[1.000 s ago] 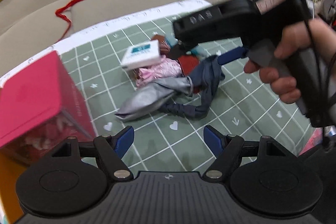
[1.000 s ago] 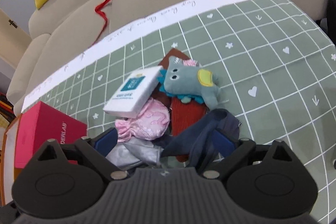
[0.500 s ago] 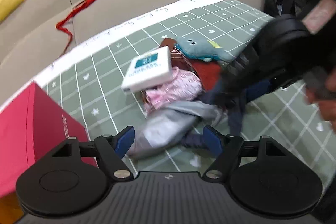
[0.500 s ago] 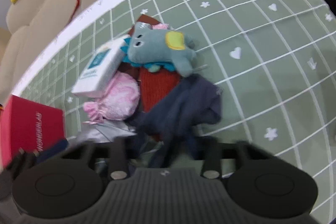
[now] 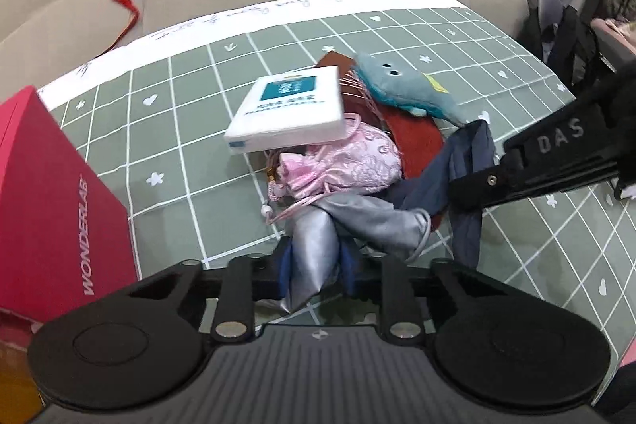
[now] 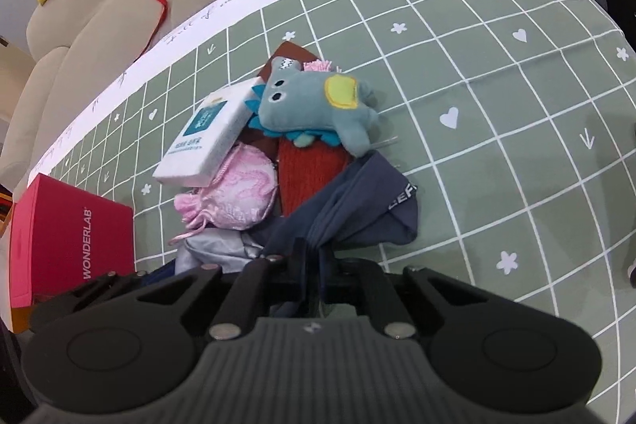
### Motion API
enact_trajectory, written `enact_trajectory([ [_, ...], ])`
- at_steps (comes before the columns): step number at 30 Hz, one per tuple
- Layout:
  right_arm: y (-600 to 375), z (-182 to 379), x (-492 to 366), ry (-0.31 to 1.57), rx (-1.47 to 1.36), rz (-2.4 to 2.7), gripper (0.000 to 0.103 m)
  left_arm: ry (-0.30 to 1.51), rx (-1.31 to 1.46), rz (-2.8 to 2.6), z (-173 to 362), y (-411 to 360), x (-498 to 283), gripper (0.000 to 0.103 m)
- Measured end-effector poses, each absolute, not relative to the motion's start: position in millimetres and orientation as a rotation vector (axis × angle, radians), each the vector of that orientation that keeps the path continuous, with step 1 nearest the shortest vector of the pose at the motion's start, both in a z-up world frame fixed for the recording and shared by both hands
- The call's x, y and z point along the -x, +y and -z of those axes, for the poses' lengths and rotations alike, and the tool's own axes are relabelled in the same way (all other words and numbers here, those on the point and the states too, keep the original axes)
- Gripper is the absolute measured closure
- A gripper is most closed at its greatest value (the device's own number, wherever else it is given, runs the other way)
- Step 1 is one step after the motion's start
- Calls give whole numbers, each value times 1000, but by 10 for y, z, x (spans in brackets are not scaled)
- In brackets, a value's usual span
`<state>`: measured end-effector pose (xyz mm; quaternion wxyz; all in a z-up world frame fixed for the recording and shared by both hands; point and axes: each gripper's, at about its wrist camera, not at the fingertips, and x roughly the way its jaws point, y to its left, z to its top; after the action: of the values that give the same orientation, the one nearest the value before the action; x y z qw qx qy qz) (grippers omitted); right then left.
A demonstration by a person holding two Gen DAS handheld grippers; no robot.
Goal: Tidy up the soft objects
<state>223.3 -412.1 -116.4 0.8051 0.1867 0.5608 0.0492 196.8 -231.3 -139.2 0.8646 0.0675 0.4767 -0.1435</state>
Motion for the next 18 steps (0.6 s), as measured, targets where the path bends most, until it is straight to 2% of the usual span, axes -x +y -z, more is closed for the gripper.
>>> enact_trajectory([
  [2, -4118, 1150, -2217, 1200, -404, -105, 100, 996, -141, 291, 1378, -2301, -1945, 92],
  [3, -4113, 1145, -2209, 1199, -408, -110, 100, 985, -137, 287, 1361, -2286, -1931, 93],
  [18, -4206, 962, -2113, 1145, -445, -102, 100, 909, 221, 309, 641, -1765, -1751, 93],
])
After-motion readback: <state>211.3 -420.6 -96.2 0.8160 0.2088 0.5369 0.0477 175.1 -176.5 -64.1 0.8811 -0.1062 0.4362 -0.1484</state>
